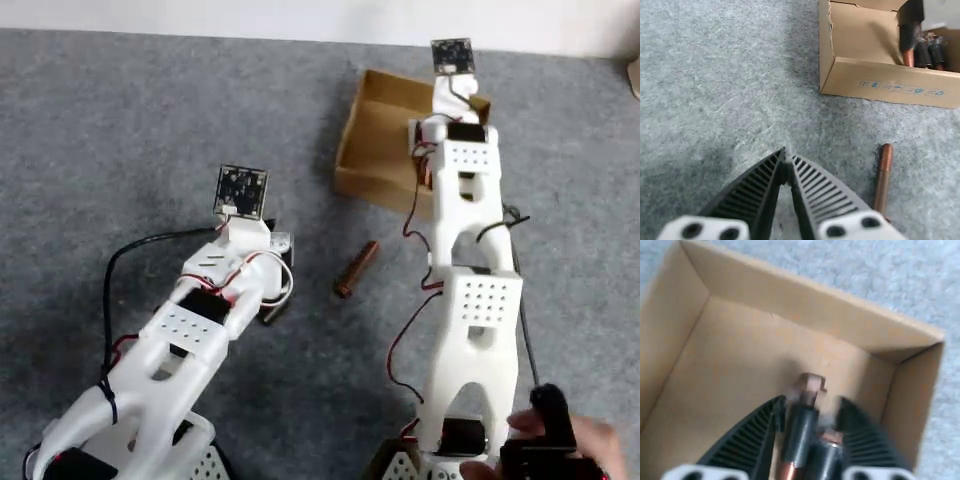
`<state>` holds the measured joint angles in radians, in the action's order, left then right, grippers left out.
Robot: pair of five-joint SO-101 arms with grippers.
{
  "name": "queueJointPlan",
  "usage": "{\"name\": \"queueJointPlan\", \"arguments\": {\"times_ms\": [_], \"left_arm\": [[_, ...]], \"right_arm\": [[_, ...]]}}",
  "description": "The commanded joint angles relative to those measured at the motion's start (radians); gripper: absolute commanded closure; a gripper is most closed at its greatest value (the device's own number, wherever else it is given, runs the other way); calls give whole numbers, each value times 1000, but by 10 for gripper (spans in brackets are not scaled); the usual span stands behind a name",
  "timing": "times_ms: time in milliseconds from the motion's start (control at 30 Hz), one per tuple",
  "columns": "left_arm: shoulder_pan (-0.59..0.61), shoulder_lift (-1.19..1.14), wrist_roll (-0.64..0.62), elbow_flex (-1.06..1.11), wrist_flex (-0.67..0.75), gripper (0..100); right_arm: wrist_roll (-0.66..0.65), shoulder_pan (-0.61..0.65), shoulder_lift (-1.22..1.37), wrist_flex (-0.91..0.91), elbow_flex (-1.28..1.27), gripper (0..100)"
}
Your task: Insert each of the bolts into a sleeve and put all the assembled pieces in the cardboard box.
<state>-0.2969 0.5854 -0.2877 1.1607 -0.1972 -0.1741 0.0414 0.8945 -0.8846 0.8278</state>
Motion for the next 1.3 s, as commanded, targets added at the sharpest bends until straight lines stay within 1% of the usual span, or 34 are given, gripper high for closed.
{"name": "queueJointPlan", "arguments": {"times_ms": [0, 167, 300, 433, 533, 633, 733, 767, 900, 1033, 1200, 1267], "left_arm": [[15, -2, 11, -48, 25, 993], [15, -2, 11, -48, 25, 993], [15, -2, 11, -48, 25, 993], [15, -4, 11, -48, 25, 993], [15, -4, 11, -48, 26, 993], [16, -4, 11, -47, 26, 993], [16, -4, 11, -44, 26, 993], [16, -4, 11, -44, 26, 993], [35, 1, 9, -44, 23, 993], [59, 5, 5, -44, 21, 993], [53, 7, 8, -41, 17, 993], [51, 31, 5, -54, -49, 993]], "right_arm": [[-2, -10, -5, -44, 88, 693], [3, -12, -4, -125, 134, 693], [5, -10, -5, -269, 254, 693], [9, -7, -5, -450, 426, 693], [78, -10, -2, -590, 579, 693], [107, -7, -1, -742, 762, 693], [109, 16, -8, -880, 958, 693], [110, 21, -19, -881, 993, 693], [110, -12, -74, -881, 931, 693], [110, -10, -153, -883, 921, 693], [110, 50, -303, -883, 915, 693], [110, 67, -361, -883, 915, 693]]}}
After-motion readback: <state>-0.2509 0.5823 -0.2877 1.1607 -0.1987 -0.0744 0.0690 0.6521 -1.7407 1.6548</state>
